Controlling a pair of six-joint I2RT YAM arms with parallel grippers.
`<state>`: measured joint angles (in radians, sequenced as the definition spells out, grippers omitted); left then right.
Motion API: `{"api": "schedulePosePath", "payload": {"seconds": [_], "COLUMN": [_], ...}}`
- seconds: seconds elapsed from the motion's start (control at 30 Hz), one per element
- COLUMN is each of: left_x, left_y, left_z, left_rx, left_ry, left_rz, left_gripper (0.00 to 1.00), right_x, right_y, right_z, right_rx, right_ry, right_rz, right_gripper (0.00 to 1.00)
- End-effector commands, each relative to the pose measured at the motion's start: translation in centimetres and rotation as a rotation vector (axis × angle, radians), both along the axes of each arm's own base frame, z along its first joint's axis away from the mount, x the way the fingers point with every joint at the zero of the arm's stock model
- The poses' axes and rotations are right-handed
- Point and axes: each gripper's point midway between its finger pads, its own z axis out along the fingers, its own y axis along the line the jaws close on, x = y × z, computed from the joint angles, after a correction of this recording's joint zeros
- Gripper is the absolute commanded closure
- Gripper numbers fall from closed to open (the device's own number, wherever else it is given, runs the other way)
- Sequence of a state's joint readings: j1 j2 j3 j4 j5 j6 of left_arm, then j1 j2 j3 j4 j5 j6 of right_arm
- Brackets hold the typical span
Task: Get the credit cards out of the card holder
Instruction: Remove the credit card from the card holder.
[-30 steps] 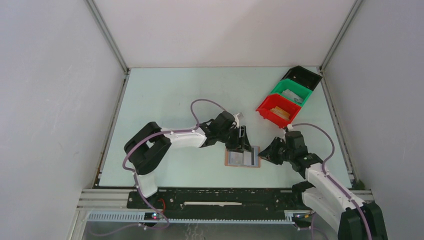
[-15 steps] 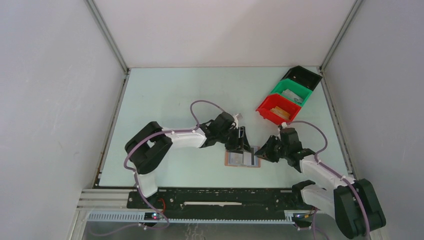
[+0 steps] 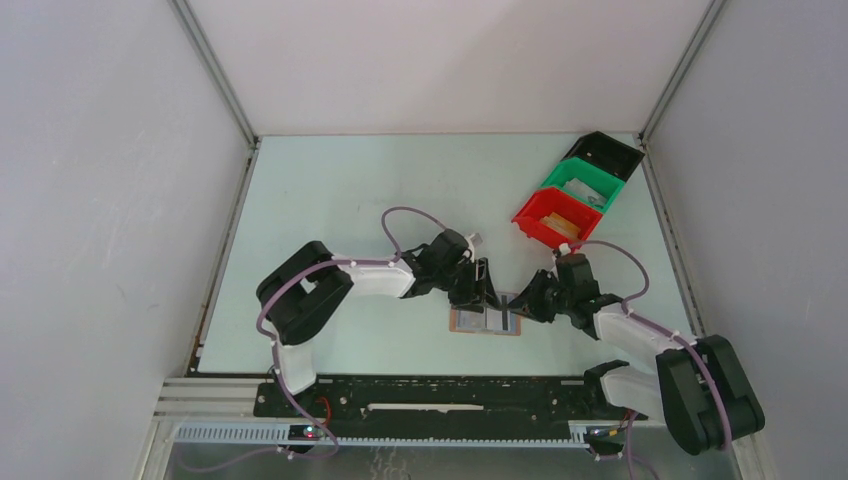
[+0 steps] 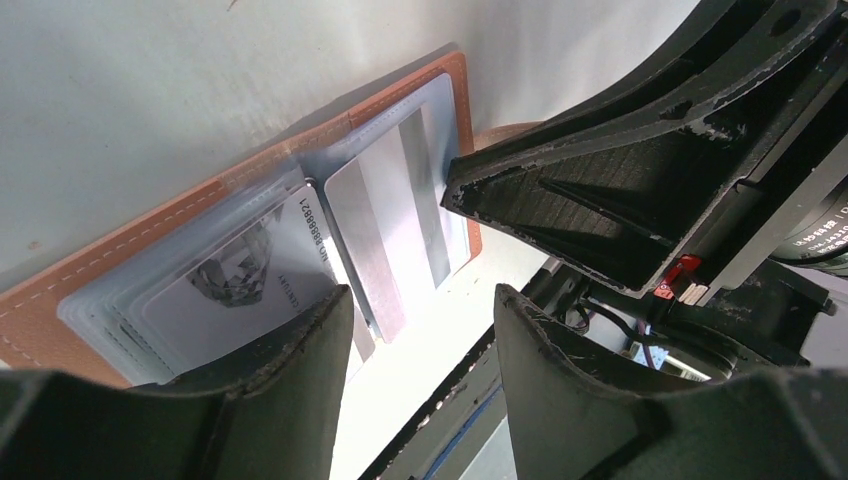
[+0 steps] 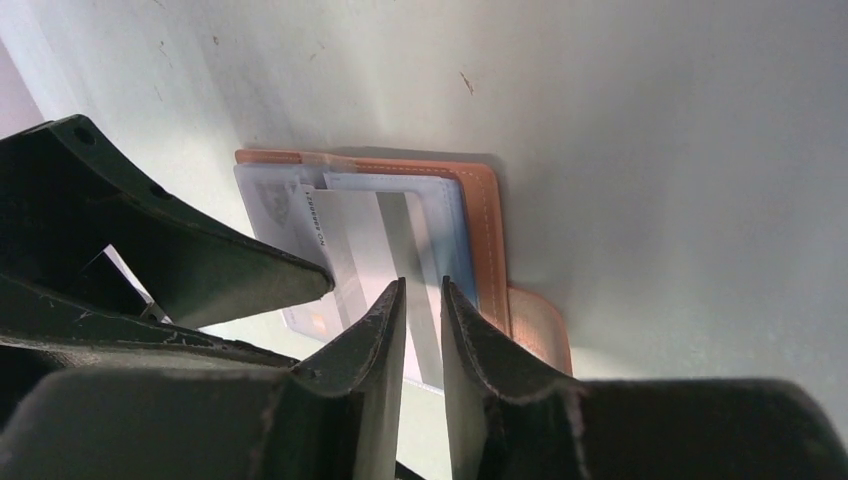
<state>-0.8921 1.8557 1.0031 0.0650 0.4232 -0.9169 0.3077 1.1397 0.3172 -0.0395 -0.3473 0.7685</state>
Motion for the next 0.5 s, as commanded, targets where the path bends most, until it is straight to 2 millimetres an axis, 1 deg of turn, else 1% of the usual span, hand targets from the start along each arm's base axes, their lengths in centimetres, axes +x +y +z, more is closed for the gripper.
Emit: {"api": "schedulePosePath", "payload": {"seconds": [0.0,0.03,0.13,0.47], "left_x": [-0.18,-0.19,-0.14,0.39], "left_y": [0.7,0.71,0.69,0.83], "left_z": [-1.38,-1.45,-1.65,-1.94], "left_rx": [0.024,0.025,0.026,-0.001], "left_ry": [0.021,0.022,0.024,0.031], "left_rz": [0.01,0.01,0.013,0.049], "left_gripper": [0.4,0.41,0.41,0.41], "right_x": [-0.39,-0.55,-0.16,-0.61], "right_y": [-0.41,-0.38,0.02,0.26], "right_z": [-1.47,-1.61,-1.37,-1.65], "right_rx": [-0.029,-0.027,-0.006,0.012], "right_ry": [0.025,0.033,0.017,0.032], "right_rz": [-0.008,-0.005,0.0,0.007], "right_gripper": [0.72,0.72,0.72,0.73]}}
